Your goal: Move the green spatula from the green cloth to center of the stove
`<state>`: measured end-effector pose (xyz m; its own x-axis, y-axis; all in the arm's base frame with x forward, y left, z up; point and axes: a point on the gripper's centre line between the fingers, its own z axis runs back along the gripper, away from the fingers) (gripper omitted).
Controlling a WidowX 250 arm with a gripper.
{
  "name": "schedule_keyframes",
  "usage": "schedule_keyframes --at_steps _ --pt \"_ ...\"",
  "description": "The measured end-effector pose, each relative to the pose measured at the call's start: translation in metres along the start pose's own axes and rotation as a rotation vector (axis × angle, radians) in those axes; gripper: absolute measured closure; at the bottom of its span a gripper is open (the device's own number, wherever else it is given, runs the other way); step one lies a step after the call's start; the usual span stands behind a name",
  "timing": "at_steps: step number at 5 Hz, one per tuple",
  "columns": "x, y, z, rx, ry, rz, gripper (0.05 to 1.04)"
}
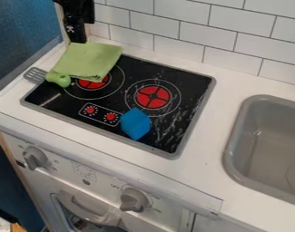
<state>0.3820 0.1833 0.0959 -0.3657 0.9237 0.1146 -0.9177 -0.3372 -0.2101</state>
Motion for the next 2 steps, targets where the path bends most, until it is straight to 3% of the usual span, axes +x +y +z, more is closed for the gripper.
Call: schedule_keyframes --at_steps 1,2 --pt "-0.002 0.008 -0.016 0.043 0.003 -0.010 0.083" --pt "-0.003 0.035 -0.017 0.053 -0.001 -0.074 0.083"
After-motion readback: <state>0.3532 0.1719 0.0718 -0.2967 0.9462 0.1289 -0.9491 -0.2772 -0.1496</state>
